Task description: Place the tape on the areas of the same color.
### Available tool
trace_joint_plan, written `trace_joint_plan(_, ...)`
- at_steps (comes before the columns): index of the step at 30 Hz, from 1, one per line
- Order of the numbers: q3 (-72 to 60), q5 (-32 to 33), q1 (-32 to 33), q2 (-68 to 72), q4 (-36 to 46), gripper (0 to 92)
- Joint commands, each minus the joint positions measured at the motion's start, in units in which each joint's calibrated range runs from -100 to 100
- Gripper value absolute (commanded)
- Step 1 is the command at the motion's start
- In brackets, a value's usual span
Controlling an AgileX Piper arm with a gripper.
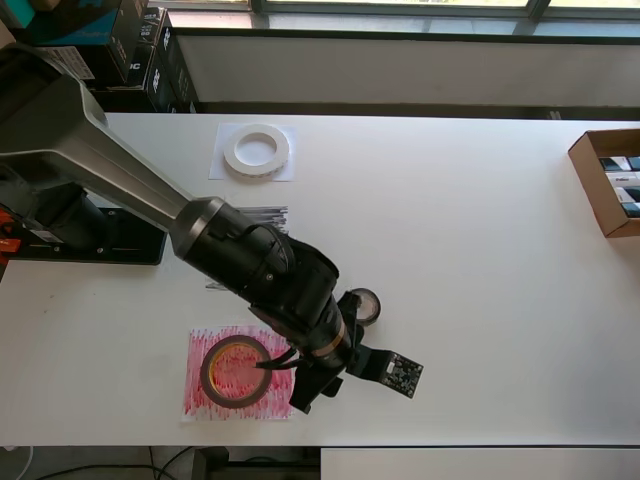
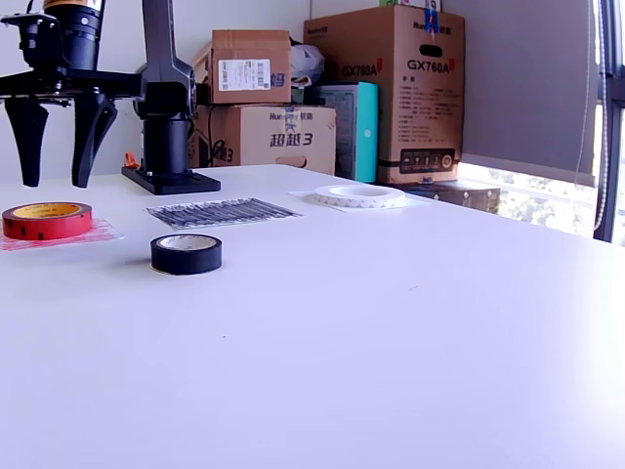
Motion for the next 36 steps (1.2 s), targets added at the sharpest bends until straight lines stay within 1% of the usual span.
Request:
trace_joint_plan(1,0.1,2.2,4.0,-0.2,1.0,54.7)
trace_joint_plan(7,0.1,3.9,6.4,0.3,1.0,54.7)
trace_joint_plan(16,0.1,6.0,7.0,2.3,1.0,54.7)
trace_joint_plan(21,-1.3,6.0,7.0,5.2,1.0,54.7)
trace_joint_plan(36,-1.0,6.0,8.8,5.7,1.0,54.7)
